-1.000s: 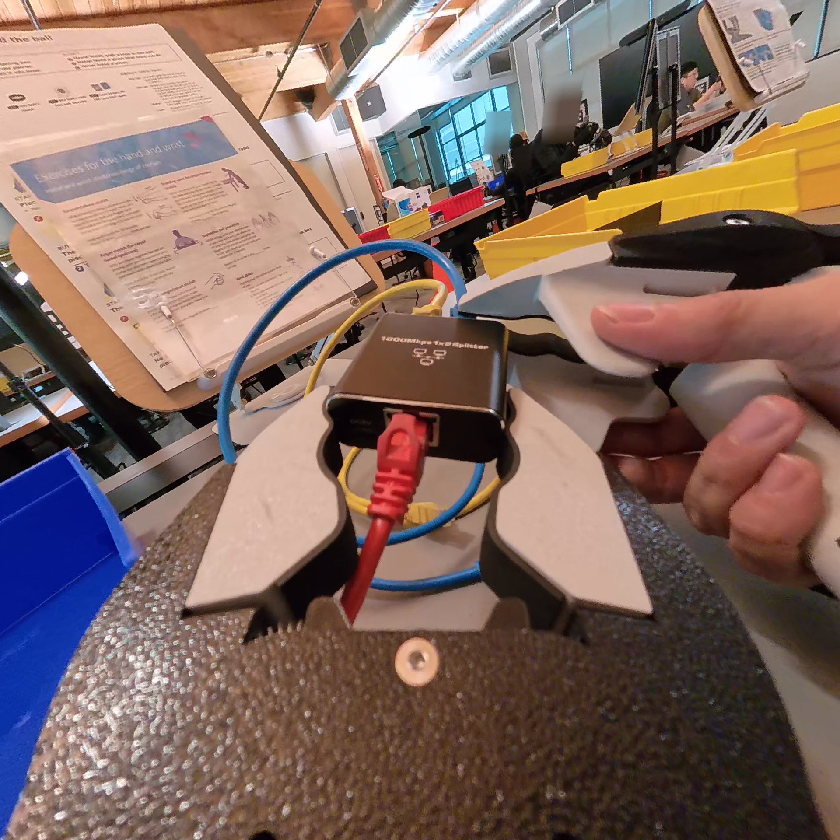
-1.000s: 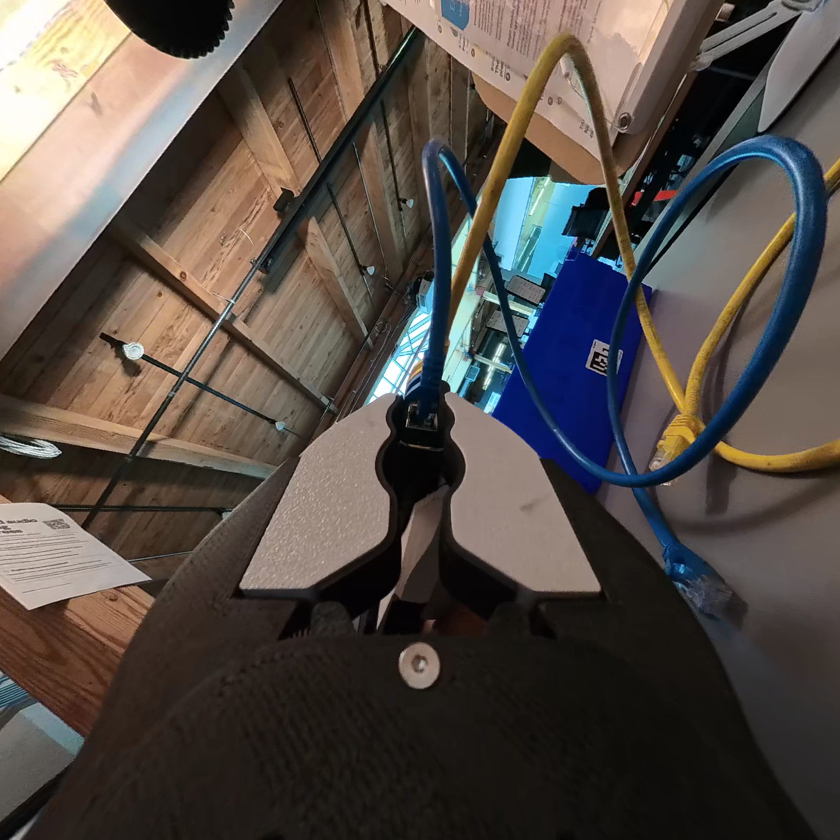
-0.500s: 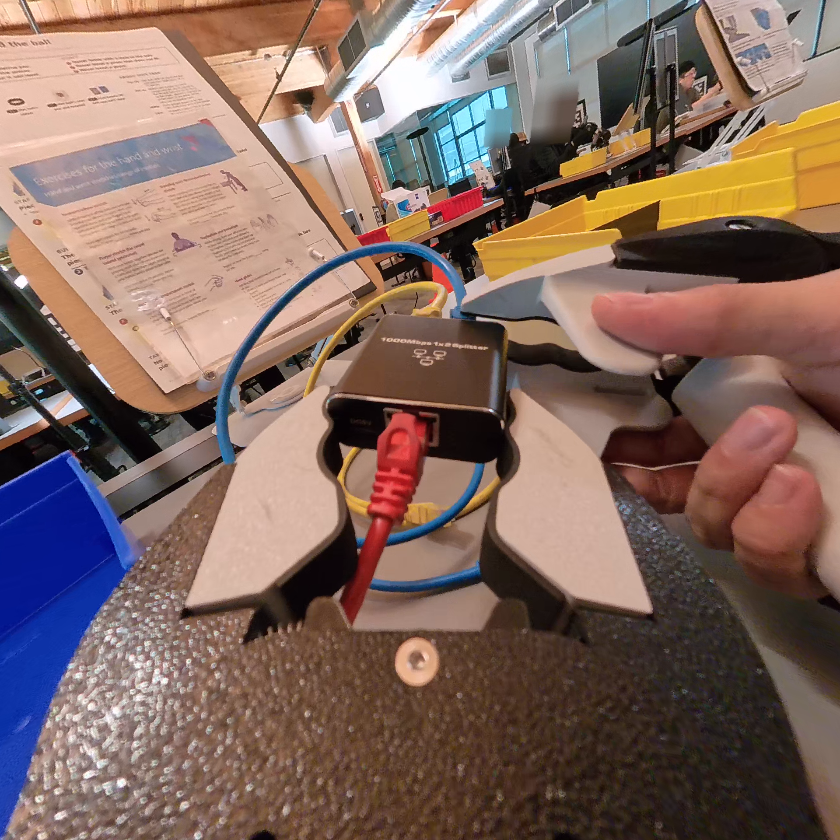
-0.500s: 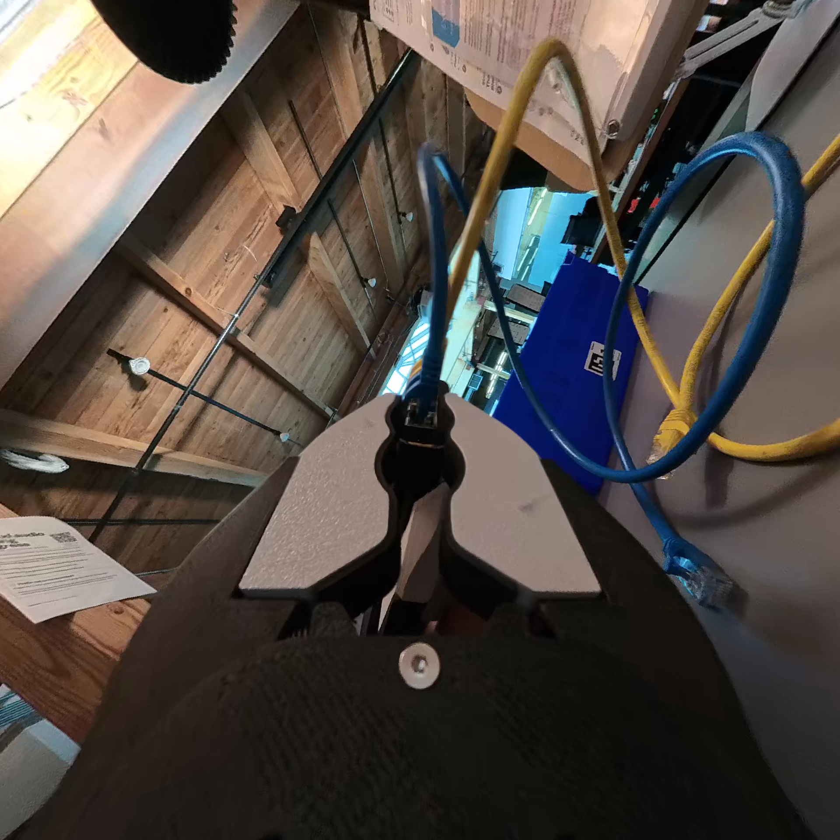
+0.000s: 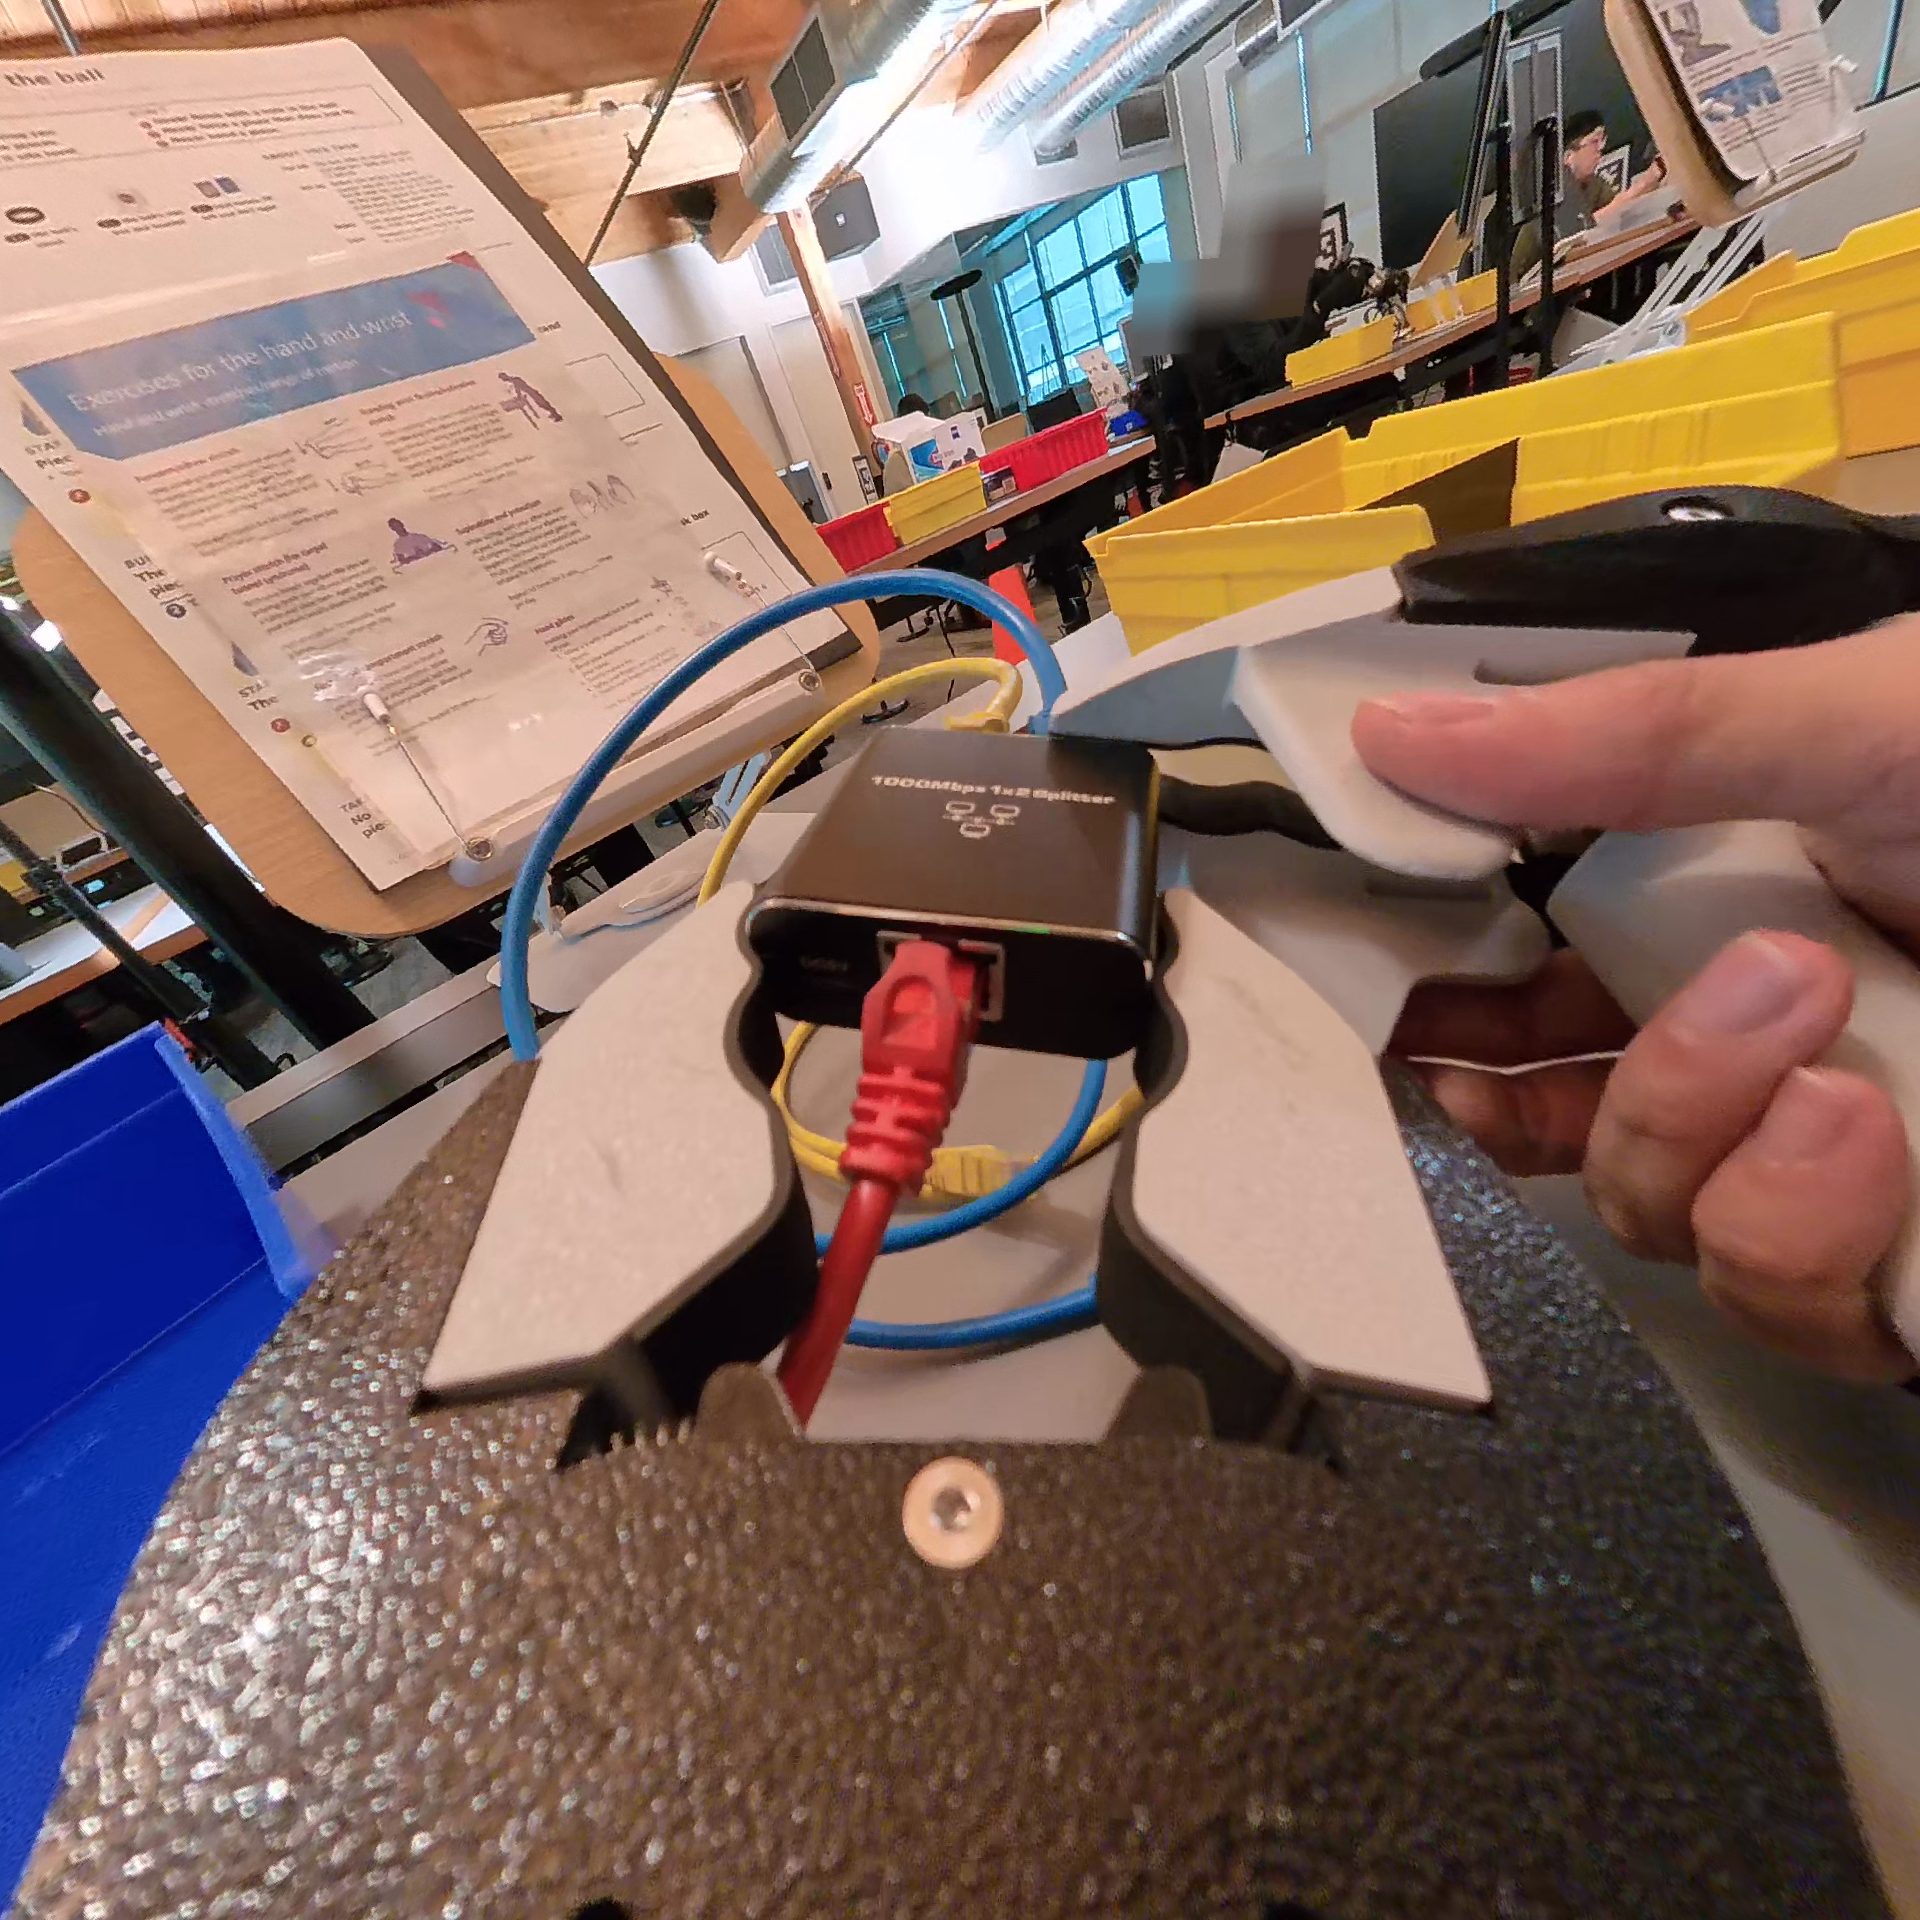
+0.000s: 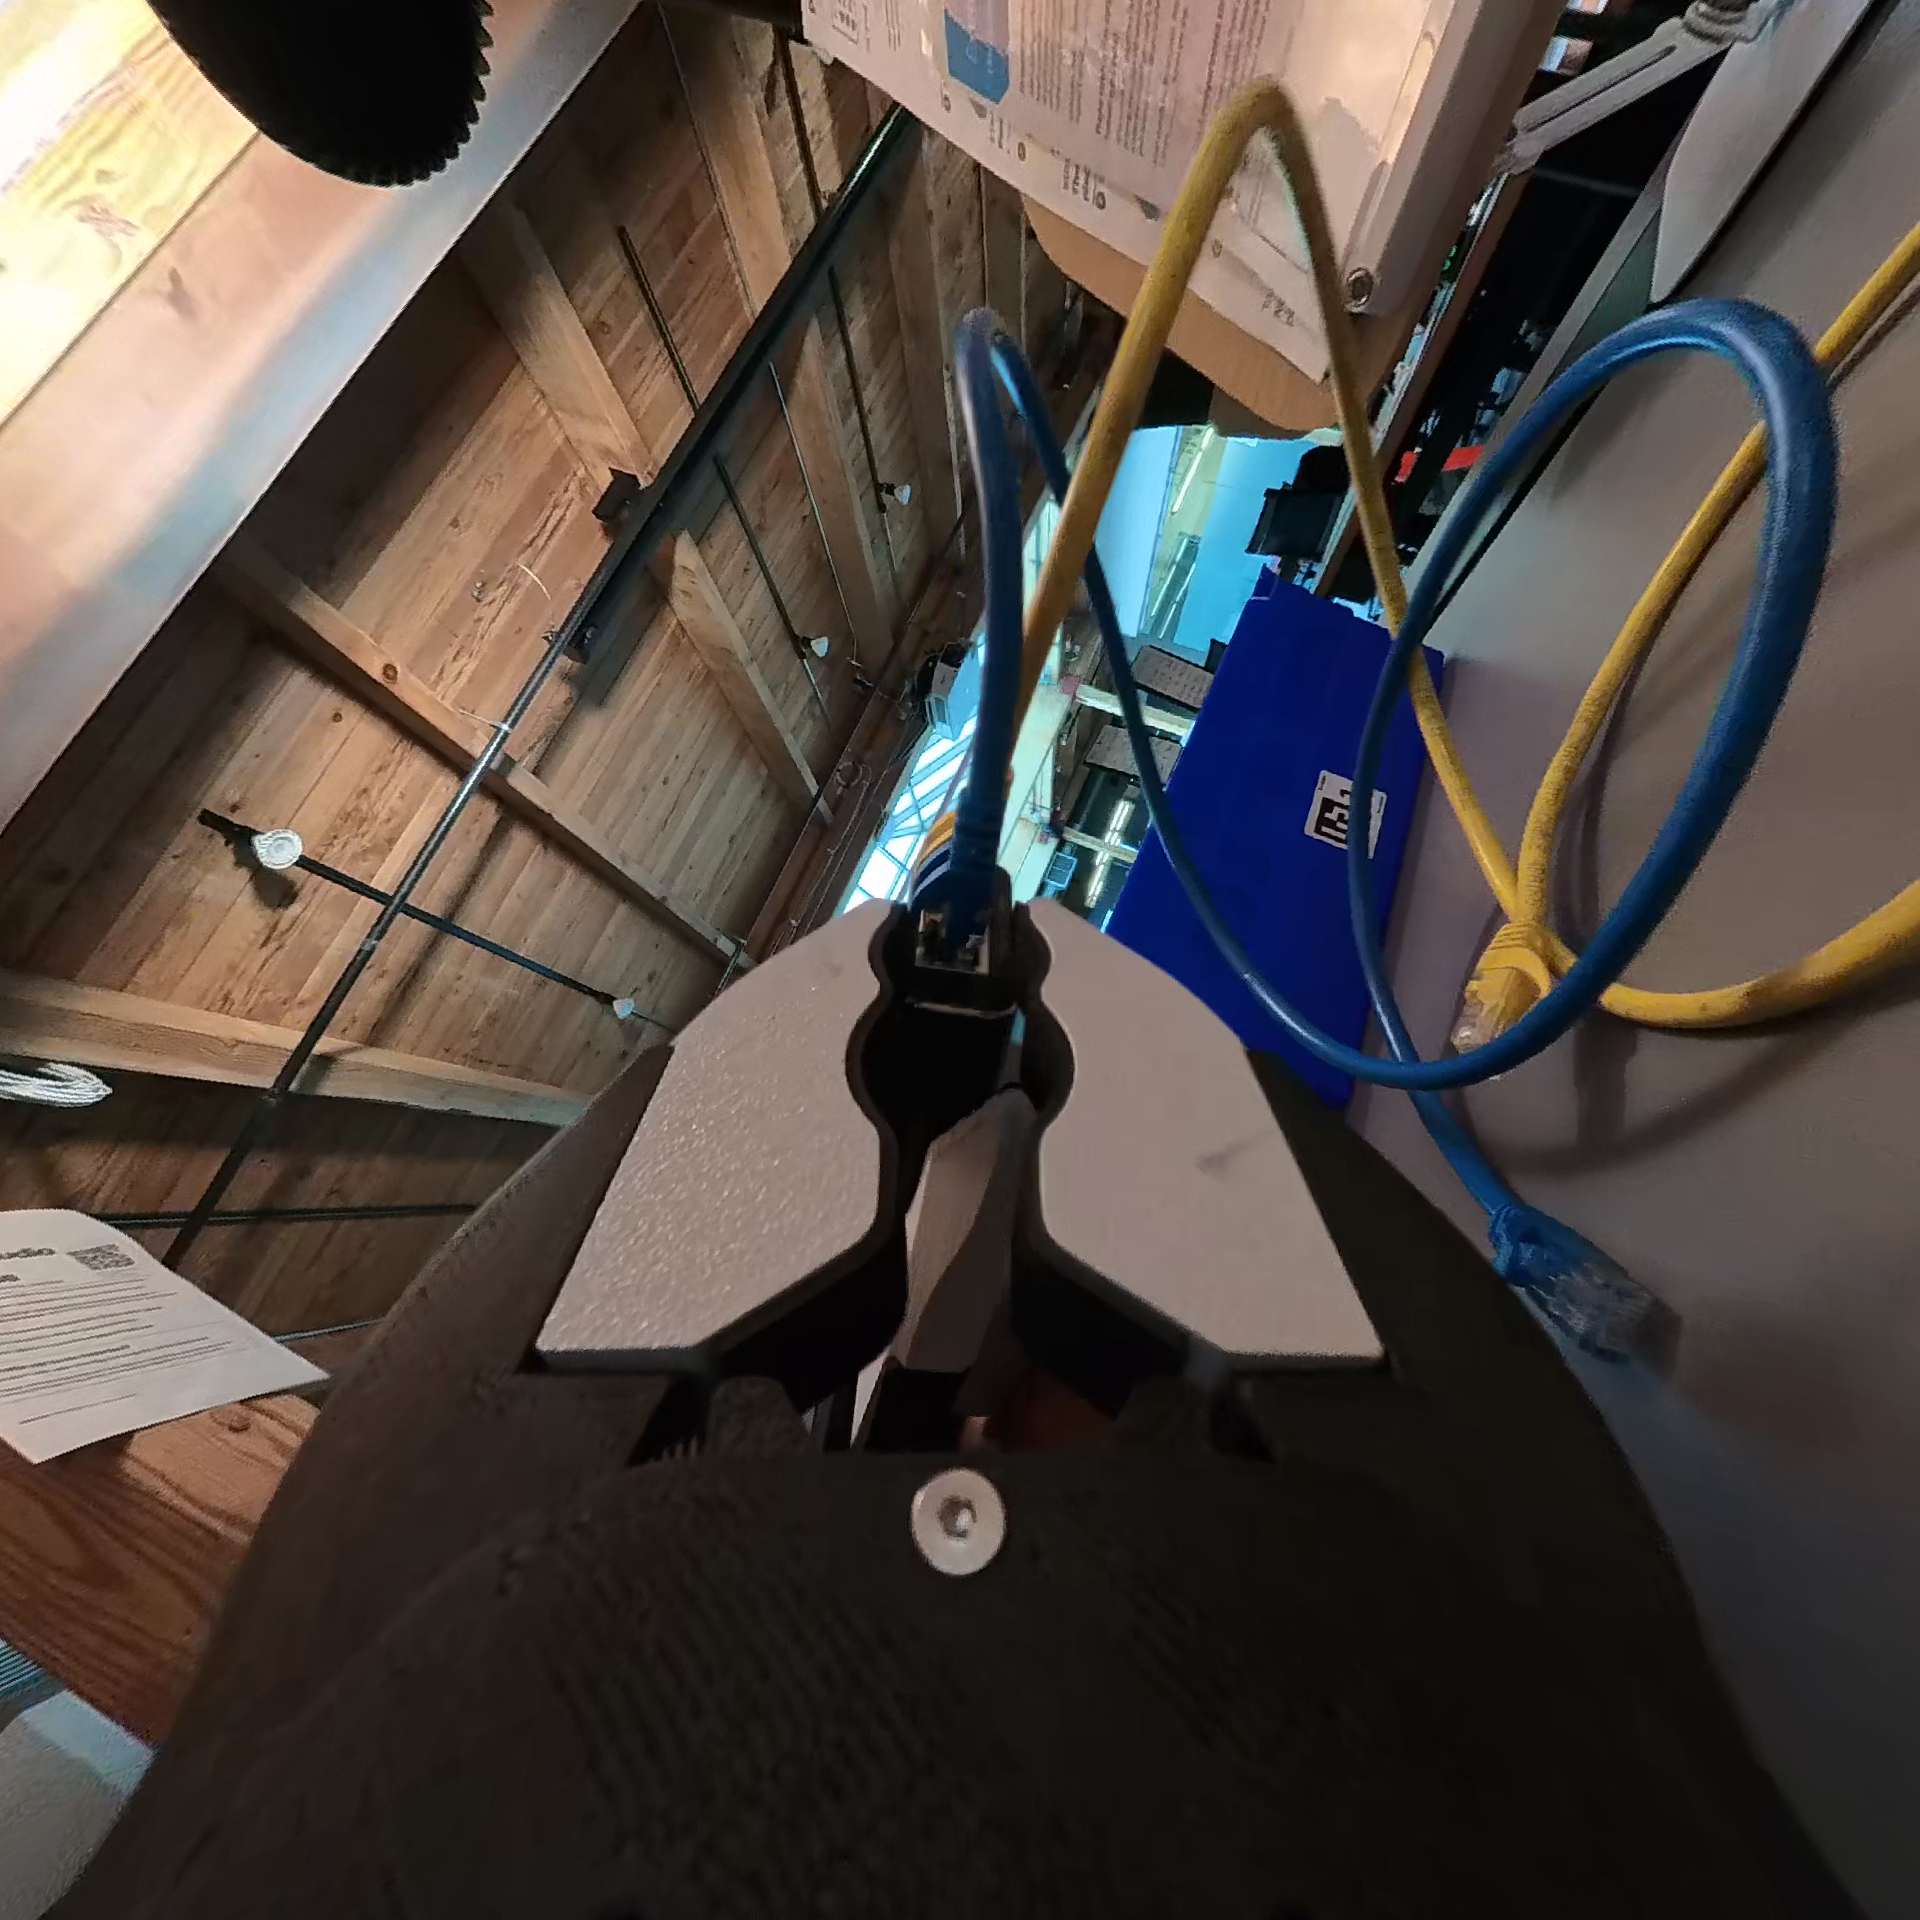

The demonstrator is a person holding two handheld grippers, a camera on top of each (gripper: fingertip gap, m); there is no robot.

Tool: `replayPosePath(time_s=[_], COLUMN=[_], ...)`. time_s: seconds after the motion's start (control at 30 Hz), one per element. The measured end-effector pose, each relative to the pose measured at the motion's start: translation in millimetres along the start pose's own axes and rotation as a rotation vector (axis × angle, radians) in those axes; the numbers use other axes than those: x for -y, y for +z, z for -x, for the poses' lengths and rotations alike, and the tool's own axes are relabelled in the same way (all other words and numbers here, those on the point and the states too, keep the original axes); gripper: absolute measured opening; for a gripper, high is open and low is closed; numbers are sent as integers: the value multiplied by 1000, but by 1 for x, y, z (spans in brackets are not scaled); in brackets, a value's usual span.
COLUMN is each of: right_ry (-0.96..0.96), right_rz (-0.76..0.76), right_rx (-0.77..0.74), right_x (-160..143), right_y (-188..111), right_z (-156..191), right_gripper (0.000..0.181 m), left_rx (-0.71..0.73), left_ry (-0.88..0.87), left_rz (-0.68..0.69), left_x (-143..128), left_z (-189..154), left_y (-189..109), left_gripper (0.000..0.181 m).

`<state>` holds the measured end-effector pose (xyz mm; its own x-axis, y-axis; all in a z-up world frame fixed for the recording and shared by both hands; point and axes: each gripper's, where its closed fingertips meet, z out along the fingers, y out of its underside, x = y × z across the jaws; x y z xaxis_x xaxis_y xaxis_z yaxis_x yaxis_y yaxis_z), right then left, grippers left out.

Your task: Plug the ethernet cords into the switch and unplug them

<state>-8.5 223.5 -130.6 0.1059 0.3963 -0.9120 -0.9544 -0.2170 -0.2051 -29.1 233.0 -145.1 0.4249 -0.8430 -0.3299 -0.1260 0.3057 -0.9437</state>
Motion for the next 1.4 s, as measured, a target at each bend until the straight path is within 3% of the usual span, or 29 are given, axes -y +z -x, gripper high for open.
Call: replayPosePath(time_s=[0.3,0.53,1.4], right_ry=[-76,-237,-254], right_rz=[16,141,160], right_rx=[-23,35,60], right_x=[-1,-4,-6], right_y=[-1,4,10], right_z=[-2,5,0], right_gripper=[12,13,12], left_rx=[-4,8,31], left_ry=[0,-29,-53], left_rz=[8,-10,5], left_x=[-2,1,-2], left_z=[-1,3,9], left_y=[0,-1,-2], left_gripper=[66,66,66])
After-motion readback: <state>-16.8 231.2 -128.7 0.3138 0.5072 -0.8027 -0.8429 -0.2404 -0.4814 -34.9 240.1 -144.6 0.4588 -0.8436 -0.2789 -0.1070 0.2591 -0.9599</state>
